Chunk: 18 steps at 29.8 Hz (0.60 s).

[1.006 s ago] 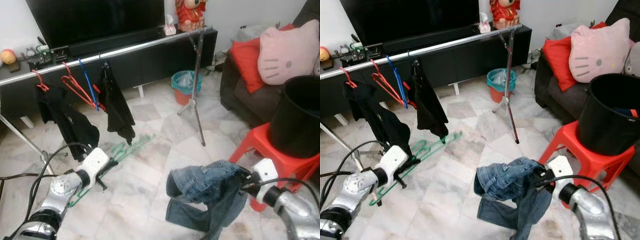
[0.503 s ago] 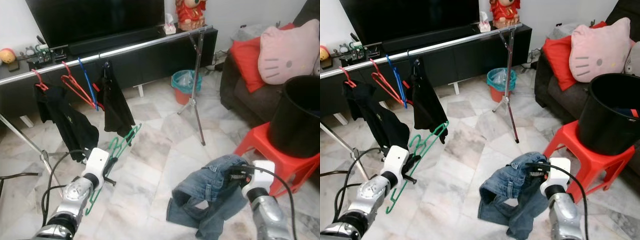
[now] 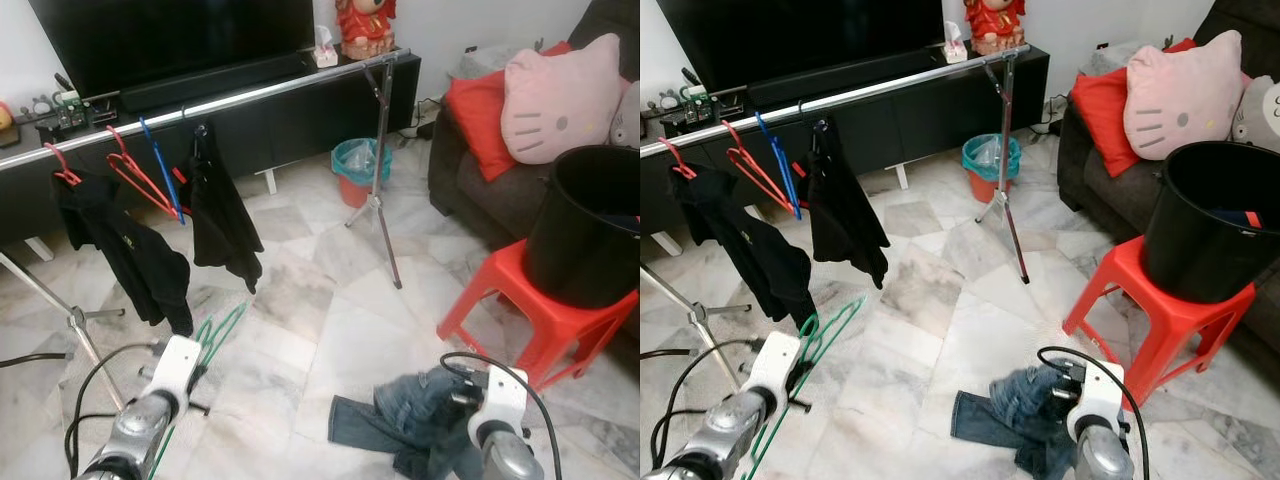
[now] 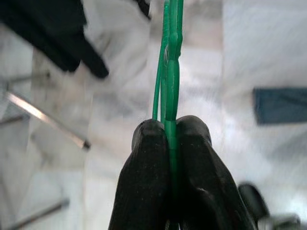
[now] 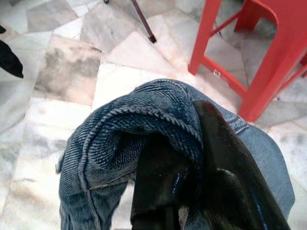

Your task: Hang hanger

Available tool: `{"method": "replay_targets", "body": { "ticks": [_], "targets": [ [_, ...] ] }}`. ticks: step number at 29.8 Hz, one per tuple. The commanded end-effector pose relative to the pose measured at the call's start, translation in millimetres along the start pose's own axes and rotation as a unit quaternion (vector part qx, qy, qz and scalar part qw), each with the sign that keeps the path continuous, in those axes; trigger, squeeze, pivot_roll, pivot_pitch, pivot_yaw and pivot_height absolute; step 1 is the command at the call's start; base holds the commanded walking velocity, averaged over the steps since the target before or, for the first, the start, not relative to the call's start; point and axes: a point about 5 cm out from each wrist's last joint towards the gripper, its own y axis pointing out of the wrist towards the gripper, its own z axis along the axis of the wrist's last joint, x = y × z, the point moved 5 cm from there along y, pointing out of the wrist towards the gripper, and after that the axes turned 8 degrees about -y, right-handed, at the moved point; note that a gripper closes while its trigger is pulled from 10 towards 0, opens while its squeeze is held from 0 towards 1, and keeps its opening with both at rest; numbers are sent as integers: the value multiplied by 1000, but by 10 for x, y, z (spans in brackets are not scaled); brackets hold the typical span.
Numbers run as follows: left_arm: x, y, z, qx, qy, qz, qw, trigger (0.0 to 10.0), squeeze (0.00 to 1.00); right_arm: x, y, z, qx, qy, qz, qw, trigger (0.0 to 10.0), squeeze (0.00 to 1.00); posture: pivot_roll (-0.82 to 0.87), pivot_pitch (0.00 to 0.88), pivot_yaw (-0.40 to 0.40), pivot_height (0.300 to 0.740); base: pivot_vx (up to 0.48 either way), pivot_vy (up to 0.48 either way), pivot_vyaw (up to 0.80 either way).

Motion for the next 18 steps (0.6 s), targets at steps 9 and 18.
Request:
{"method": "replay_targets", "body": {
  "ticks": [9, 18],
  "targets": [
    [-66, -165, -534, -85, -41, 19, 995, 10000, 0, 34, -116, -358, -64, 9, -17, 998, 10000, 0, 52, 0, 59, 740, 0, 0, 0],
    [-96, -207, -654, -113, -61, 28, 991, 10000, 0, 77, -189, -517, -88, 25, -29, 995, 10000, 0, 51, 0, 65, 740, 0, 0, 0]
  ]
}}
